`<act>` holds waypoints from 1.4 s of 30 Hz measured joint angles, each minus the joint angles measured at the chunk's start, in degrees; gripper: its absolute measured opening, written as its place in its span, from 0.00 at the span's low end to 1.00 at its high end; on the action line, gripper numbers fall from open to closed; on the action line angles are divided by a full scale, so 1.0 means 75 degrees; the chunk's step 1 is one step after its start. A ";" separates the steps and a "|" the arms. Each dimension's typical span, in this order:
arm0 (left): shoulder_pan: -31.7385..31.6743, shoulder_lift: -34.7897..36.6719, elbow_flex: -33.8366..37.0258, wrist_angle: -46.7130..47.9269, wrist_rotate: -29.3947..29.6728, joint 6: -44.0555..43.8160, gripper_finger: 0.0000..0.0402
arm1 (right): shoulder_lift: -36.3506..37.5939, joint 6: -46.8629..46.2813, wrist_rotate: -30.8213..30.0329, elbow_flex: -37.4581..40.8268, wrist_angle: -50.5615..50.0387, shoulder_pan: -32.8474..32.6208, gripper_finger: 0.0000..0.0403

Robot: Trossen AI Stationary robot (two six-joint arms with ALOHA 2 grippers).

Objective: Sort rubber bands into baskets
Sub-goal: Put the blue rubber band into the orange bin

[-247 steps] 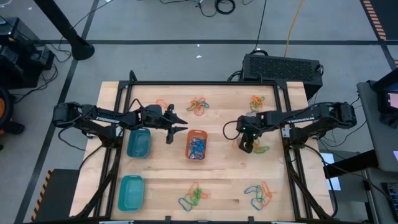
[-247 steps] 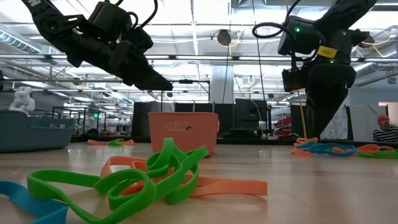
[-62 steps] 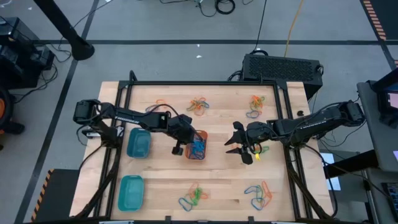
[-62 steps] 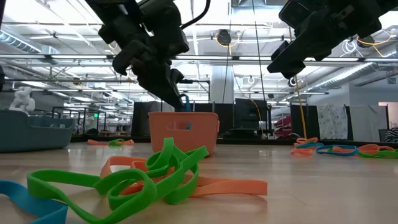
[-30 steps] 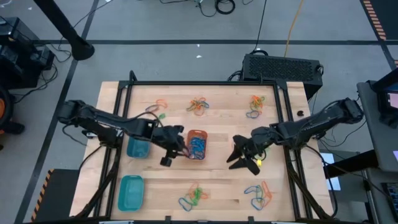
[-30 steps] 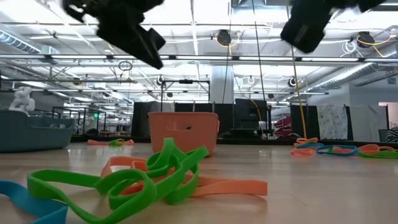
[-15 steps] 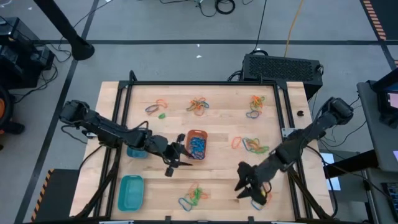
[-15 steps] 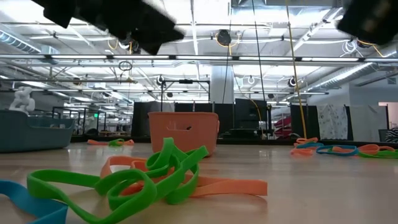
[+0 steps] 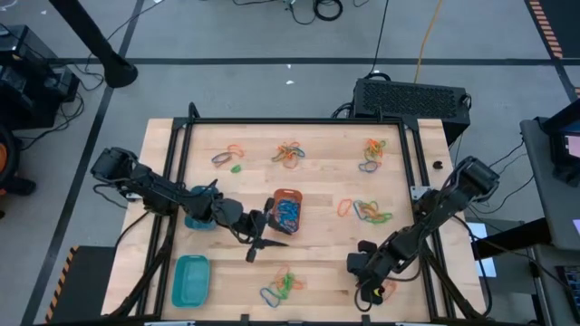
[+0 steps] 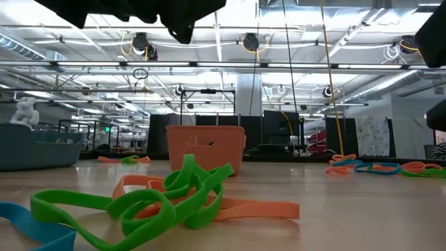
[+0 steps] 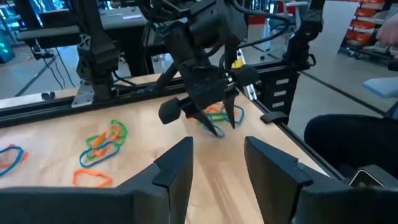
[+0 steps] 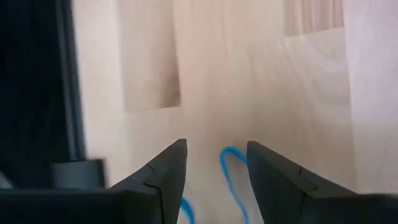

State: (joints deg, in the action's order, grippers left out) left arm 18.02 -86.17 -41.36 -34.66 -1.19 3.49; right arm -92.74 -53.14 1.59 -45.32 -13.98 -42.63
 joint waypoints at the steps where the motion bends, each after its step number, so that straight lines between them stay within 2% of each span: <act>1: 0.0000 0.0003 0.0000 0.0041 0.0000 -0.0001 0.38 | -0.0041 0.0082 0.0010 0.0000 0.0000 -0.0006 0.40; 12: -0.0079 0.0003 0.0003 0.0406 0.0000 0.0184 0.38 | -0.0289 0.0519 -0.0175 -0.0032 -0.0687 -0.0339 0.39; 16: -0.0093 0.0003 0.0003 0.0410 0.0000 0.0184 0.38 | -0.0317 0.0437 -0.0201 -0.0026 -0.0746 -0.0402 0.28; 21: -0.0093 0.0003 0.0003 0.0403 0.0003 0.0181 0.38 | -0.0314 0.0395 -0.0189 -0.0013 -0.0709 -0.0402 0.04; 29: -0.0090 0.0003 0.0003 0.0328 0.0006 0.0178 0.38 | 0.0162 0.0578 -0.0045 -0.0062 -0.0489 -0.0433 0.01; 32: -0.0090 0.0003 0.0003 0.0260 0.0006 0.0178 0.38 | 0.0534 0.0898 -0.0532 -0.0205 -0.0360 -0.0417 0.00; 36: -0.0085 0.0003 0.0003 0.0260 0.0009 0.0174 0.38 | 0.0951 0.1694 -0.1566 -0.0445 -0.0349 -0.0417 0.00; 42: -0.0075 -0.0531 0.0003 -0.0574 -0.0026 -0.0026 0.38 | 0.1366 0.2733 -0.3813 -0.0640 0.0082 -0.0381 0.00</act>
State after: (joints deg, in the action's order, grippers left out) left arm 17.46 -90.15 -41.34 -38.96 -1.39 3.29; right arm -82.49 -32.64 -27.02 -50.12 -13.36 -45.49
